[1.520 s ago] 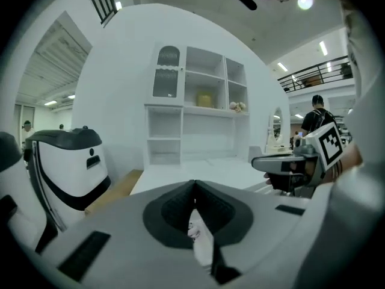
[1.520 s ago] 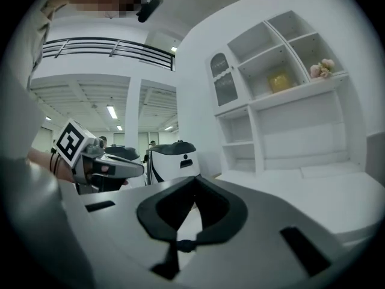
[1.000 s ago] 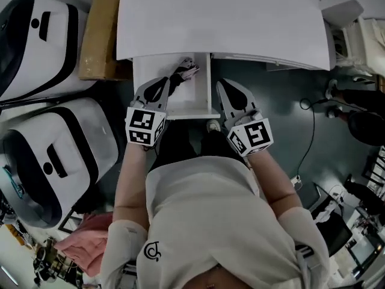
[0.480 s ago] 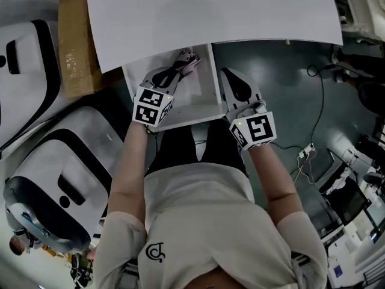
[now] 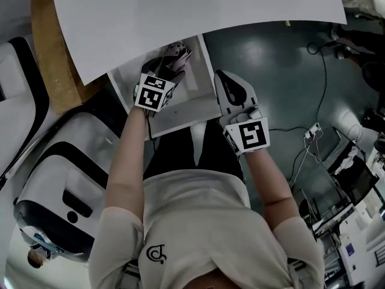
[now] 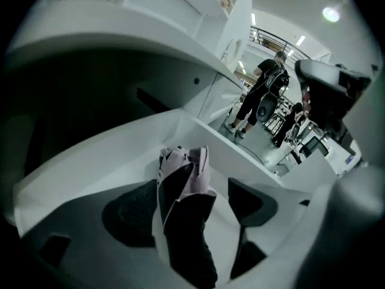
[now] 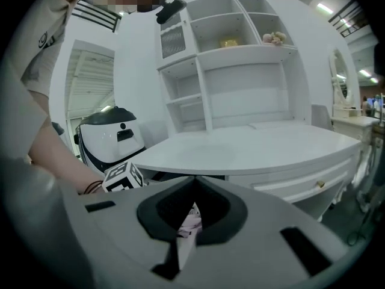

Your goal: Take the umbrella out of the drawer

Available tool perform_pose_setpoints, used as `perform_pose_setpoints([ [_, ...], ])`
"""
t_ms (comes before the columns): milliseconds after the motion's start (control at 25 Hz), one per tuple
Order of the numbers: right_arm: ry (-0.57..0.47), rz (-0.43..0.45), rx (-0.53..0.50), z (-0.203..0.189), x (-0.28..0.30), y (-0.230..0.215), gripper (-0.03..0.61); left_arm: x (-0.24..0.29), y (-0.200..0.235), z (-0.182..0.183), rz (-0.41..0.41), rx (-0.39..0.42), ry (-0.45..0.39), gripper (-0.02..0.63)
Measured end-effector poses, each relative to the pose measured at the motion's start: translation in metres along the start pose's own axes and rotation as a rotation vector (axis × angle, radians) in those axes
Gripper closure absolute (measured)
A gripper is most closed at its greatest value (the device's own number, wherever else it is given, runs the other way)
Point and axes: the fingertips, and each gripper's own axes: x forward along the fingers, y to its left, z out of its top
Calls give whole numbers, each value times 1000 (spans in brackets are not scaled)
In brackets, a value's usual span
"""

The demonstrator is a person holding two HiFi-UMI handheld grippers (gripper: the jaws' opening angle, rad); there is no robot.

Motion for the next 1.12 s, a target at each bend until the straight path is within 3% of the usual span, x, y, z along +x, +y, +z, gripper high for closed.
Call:
perform_pose_setpoints([
  [320,-30,-10,-11,-3,9,10,572,36,12,-19,65,61,119,235],
  [600,-30,-13,27,-9,9,12,572,51,20,-24,133,80,143,238],
  [800,-20,-17,46,-16,7,12,572,52,30,-21,212,126,146,294],
  [1120,-2,-40,48,-19,5,10,572,47,35,-25,233,90,144,365],
])
